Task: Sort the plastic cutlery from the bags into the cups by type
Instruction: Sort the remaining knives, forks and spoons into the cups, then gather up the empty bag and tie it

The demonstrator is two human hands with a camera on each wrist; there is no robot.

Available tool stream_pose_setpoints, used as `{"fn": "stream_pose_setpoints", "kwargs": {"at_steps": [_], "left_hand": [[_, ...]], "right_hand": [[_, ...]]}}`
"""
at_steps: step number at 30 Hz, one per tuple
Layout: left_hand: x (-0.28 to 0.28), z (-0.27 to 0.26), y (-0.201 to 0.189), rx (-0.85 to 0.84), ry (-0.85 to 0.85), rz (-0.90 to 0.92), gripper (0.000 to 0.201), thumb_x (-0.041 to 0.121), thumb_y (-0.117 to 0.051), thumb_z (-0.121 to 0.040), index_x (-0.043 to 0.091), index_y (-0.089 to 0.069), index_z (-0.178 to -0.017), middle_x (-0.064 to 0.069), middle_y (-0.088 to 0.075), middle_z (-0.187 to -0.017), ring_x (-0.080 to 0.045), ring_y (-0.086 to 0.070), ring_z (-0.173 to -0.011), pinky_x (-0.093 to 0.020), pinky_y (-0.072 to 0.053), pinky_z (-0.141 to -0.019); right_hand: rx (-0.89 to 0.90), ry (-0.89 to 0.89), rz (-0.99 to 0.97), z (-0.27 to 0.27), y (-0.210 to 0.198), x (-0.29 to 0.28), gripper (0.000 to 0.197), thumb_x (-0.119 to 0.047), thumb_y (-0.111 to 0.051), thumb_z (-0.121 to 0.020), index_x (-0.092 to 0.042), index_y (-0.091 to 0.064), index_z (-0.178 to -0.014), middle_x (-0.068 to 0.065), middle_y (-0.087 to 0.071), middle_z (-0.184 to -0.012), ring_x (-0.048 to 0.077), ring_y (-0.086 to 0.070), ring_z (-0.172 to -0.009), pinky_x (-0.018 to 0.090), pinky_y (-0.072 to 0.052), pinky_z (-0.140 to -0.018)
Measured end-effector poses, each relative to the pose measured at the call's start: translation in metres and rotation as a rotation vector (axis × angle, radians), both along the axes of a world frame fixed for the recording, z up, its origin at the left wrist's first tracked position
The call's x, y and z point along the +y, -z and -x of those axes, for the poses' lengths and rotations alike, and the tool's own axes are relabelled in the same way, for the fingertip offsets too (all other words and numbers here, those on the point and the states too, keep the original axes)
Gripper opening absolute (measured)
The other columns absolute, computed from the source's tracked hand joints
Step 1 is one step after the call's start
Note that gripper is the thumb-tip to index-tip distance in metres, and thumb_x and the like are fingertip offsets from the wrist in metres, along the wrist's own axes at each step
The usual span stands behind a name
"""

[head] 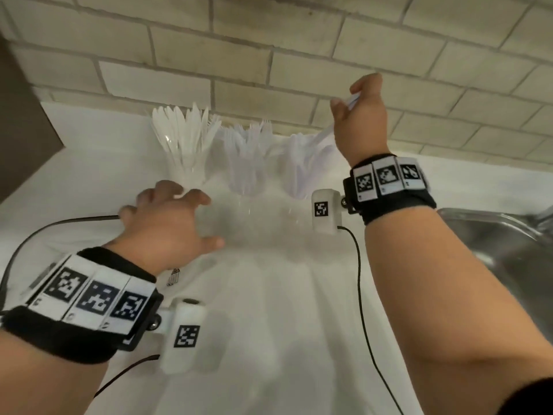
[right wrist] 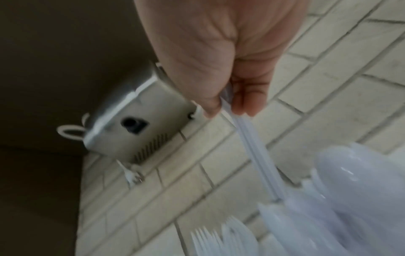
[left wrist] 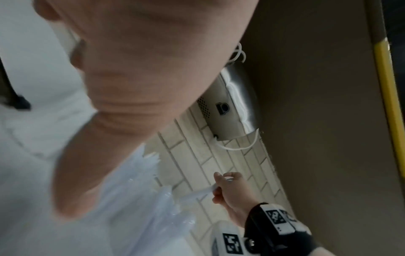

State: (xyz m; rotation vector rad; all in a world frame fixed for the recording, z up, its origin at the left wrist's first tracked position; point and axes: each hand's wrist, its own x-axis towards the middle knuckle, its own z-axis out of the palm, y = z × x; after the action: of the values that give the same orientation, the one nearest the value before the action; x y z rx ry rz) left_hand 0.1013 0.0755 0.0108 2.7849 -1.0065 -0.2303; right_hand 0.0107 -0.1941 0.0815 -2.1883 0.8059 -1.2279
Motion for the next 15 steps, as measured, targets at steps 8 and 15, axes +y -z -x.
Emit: {"fn": "stream_pose_setpoints", "kwargs": {"at_steps": [8, 15], "left_hand": [[-0.008, -0.016, 0.028, 0.215, -0.079, -0.235, 0.084, 0.004, -0.053, -0.076, 0.032, -0.017, -0.147, -0.015, -0.016, -0.138, -0.039, -0.042, -0.119, -0.048, -0.048, -0.094], [-0.046, 0.002, 0.024, 0.12, 0.124, -0.066, 0.046, 0.0, -0.048, -0.085, 0.005, -0.043, -0.13, -0.021, -0.041, -0.127, -0.027, -0.055, -0.082, -0.027, -0.046, -0.074]], "right_hand": [[0.44, 0.077, -0.033, -0.039, 0.05, -0.003, 0.037, -0.017, -0.051, -0.096, -0.003, -0.036, -0.127, 0.017, -0.05, -0.124, 0.029, -0.055, -0.098, 0.031, -0.041, -0.076], [0.902, 0.32, 0.183, -0.043, 0.076, -0.001, 0.055, -0.045, -0.035, -0.098, -0.007, -0.035, -0.138, 0.013, -0.044, -0.136, 0.031, -0.04, -0.124, 0.042, -0.037, -0.095]]}}
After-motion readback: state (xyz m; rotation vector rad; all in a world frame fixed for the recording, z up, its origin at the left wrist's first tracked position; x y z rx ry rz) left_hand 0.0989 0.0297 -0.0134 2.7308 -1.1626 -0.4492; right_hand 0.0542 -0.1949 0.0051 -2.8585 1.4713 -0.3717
